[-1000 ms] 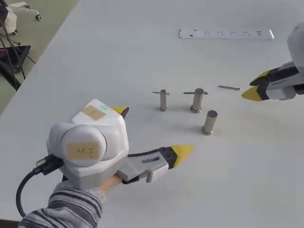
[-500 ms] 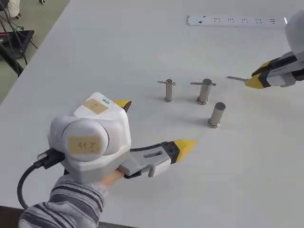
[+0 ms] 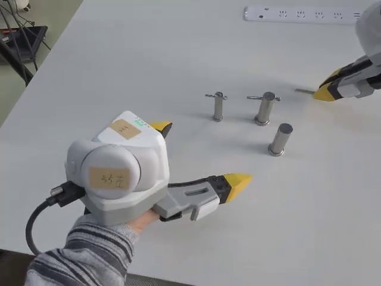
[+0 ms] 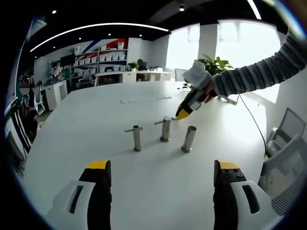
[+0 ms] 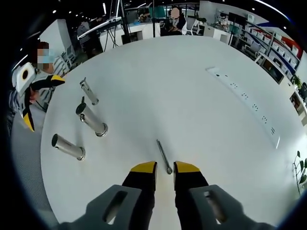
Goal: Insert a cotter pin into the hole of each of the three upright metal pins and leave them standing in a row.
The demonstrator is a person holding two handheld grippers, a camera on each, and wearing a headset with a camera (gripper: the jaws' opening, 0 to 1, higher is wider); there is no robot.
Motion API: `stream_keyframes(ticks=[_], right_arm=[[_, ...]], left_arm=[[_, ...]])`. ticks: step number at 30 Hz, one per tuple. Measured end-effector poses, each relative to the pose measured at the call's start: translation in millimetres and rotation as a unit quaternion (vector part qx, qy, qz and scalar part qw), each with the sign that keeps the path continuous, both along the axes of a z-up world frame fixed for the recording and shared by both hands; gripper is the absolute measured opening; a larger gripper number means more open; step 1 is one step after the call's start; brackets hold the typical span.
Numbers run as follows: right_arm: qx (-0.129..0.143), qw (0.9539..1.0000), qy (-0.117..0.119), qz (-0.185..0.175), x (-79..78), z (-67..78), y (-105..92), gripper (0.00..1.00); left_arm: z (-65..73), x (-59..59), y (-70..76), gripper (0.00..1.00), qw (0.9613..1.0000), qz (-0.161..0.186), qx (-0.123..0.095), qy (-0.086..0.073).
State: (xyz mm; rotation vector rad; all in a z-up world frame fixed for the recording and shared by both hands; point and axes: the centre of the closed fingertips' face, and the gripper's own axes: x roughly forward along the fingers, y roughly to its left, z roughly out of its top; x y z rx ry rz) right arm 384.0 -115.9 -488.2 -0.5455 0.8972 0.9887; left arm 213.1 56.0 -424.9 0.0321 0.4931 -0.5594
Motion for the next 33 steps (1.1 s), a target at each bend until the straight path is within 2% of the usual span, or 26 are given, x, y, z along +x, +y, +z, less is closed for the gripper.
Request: stream_keyframes(ticks=[4,9,15,18,20,23,27,29,31,33], right_arm=[[-0.013,0.9998,0.000,0.012,0.8,-3.2,1.2,0.06],[-0.016,0.9998,0.008,-0.001,3.7,-4.4,-0.2,0.03],[-0.042,0.9987,-0.006,0.027,2.8,-4.7,-1.7,0.00],[-0.064,0.9961,-0.024,0.056,1.2,-4.7,0.1,0.00],[-0.073,0.9945,-0.031,0.068,6.9,-5.7,-1.5,0.00],[-0.076,0.9942,-0.031,0.069,6.3,-5.7,-0.8,0.00],[-0.076,0.9952,-0.032,0.052,9.8,-6.9,-2.7,0.00],[-0.082,0.9934,-0.052,0.061,10.8,-6.4,-3.5,0.00],[-0.074,0.9931,-0.066,0.062,14.5,-2.8,-1.8,0.00],[-0.064,0.9943,-0.070,0.048,15.8,2.1,-1.5,0.00]], left_arm=[[0.1,0.9,2.0,0.86,1.0000,-0.003,-0.001,0.001],[0.1,1.1,5.8,0.85,1.0000,-0.005,0.003,0.000],[0.1,1.5,7.8,0.85,1.0000,-0.004,0.004,0.000],[0.5,1.6,7.6,0.85,1.0000,-0.005,0.004,0.000],[0.2,1.7,7.9,0.85,1.0000,-0.004,0.005,0.001],[0.5,1.6,7.2,0.83,1.0000,-0.007,0.005,0.002],[2.0,1.8,6.6,0.83,0.9999,-0.007,0.007,0.000],[2.8,1.6,6.9,0.82,0.9999,-0.008,0.008,0.001],[4.2,1.4,6.9,0.81,0.9999,-0.009,0.009,0.002],[5.6,1.0,6.5,0.79,0.9999,-0.012,0.010,0.002]])
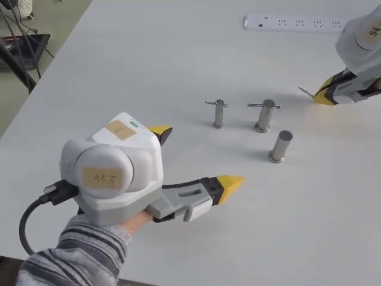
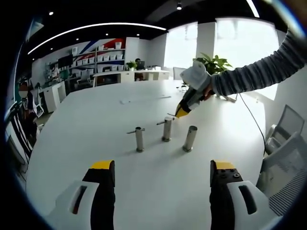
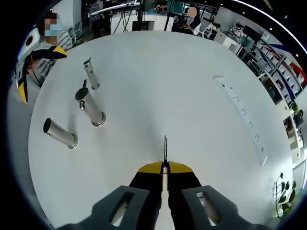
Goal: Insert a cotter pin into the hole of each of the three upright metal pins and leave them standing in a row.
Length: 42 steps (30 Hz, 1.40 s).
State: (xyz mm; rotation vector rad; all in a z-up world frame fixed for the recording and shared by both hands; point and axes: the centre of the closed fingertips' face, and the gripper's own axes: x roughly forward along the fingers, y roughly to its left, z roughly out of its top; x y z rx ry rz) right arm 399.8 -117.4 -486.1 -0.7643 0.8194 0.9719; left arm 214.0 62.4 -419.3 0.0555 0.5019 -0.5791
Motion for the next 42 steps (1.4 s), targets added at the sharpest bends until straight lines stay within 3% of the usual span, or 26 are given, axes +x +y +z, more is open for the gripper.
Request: stream_keyframes(ticks=[5,12,14,24,29,34,42], right_arm=[[0.013,0.9998,-0.016,0.008,-5.3,13.3,2.5,0.00],[0.043,0.9973,-0.044,0.040,-27.4,37.8,13.6,0.00],[0.048,0.9951,-0.061,0.062,-36.5,47.2,20.1,0.00],[0.065,0.9854,-0.096,0.125,-77.5,70.4,49.5,0.00],[0.073,0.9780,-0.113,0.160,-94.9,80.4,63.6,0.00],[0.081,0.9710,-0.125,0.187,-107.6,84.0,74.4,0.00],[0.083,0.9542,-0.143,0.249,-135.2,87.3,90.1,0.00]], left_arm=[[4.2,-0.2,-4.6,0.74,0.9999,-0.011,-0.005,-0.001],[13.4,2.2,-16.5,0.68,0.9994,-0.031,-0.012,-0.005],[15.8,3.8,-19.2,0.66,0.9993,-0.036,-0.012,-0.006],[24.5,14.0,-27.8,0.57,0.9990,-0.043,-0.004,-0.007],[33.2,19.5,-33.8,0.51,0.9987,-0.041,-0.029,-0.003],[41.1,23.2,-40.3,0.43,0.9970,-0.038,-0.067,0.008],[44.7,24.0,-44.6,0.32,0.9925,-0.034,-0.113,0.033]])
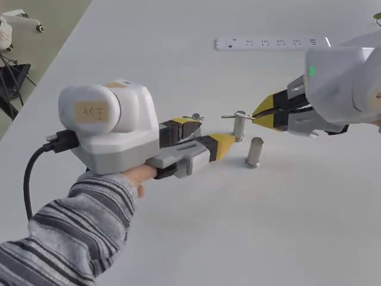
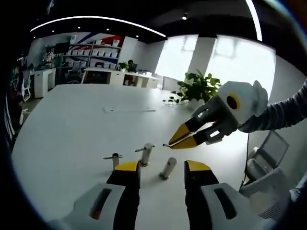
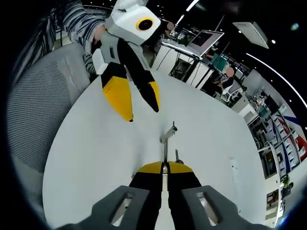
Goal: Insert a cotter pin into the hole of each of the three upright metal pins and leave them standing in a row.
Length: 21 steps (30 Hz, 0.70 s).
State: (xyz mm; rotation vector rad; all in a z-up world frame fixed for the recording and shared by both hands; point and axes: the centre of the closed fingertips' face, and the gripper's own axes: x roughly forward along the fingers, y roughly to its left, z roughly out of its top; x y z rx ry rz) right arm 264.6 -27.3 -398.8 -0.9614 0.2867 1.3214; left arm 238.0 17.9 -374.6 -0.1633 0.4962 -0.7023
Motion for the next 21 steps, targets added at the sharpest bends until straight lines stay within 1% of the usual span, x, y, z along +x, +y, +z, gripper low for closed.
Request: stream_keyframes(ticks=[2,5,8,10,12,16,20,21], right_arm=[[-0.001,0.9999,-0.006,0.012,-4.9,0.5,3.2,0.00],[0.001,0.9997,-0.007,0.025,-12.7,2.6,8.3,0.00],[0.003,0.9991,-0.013,0.040,-21.0,5.4,13.6,0.00],[0.005,0.9989,-0.012,0.045,-24.8,6.5,16.1,0.00],[0.007,0.9988,-0.013,0.048,-26.5,7.7,17.7,0.00],[0.012,0.9985,-0.014,0.052,-29.3,10.2,20.9,0.00],[0.020,0.9982,-0.014,0.055,-30.2,12.7,23.7,0.00],[0.021,0.9981,-0.014,0.055,-30.5,13.2,24.3,0.00]], left_arm=[[0.6,-0.3,-1.6,0.30,1.0000,-0.001,-0.004,0.001],[0.5,-1.3,-5.1,0.29,0.9998,-0.003,-0.015,0.010],[1.3,-1.2,-8.5,0.25,0.9993,-0.003,-0.033,0.019],[2.1,-0.5,-9.6,0.23,0.9989,-0.001,-0.043,0.021],[2.4,-0.6,-10.9,0.21,0.9984,-0.001,-0.050,0.025],[2.9,-1.4,-13.0,0.13,0.9977,-0.003,-0.060,0.030],[4.9,-0.4,-13.9,0.10,0.9970,-0.001,-0.072,0.029],[5.1,-0.3,-14.3,0.08,0.9965,0.000,-0.077,0.032]])
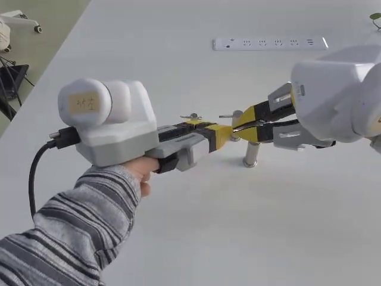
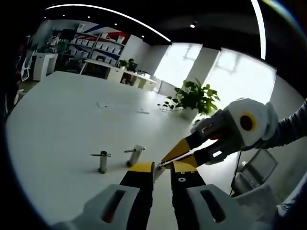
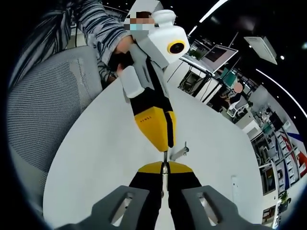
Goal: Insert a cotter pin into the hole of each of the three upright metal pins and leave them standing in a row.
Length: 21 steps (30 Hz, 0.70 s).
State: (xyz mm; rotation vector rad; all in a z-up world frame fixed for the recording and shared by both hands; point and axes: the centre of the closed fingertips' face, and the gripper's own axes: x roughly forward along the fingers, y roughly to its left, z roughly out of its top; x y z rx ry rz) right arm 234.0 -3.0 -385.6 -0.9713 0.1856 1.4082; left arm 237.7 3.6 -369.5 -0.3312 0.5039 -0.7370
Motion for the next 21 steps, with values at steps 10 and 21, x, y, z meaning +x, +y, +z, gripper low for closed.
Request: stream_keyframes(ticks=[10,21], right_arm=[[0.011,0.9999,0.004,0.001,-2.2,3.9,5.3,0.00],[0.021,0.9994,0.028,-0.009,-3.3,2.9,7.3,0.00]], left_arm=[[-1.2,-0.7,-0.9,0.00,0.9998,0.004,-0.015,0.015],[-4.7,-2.4,0.2,0.00,0.9993,0.008,-0.021,0.029]])
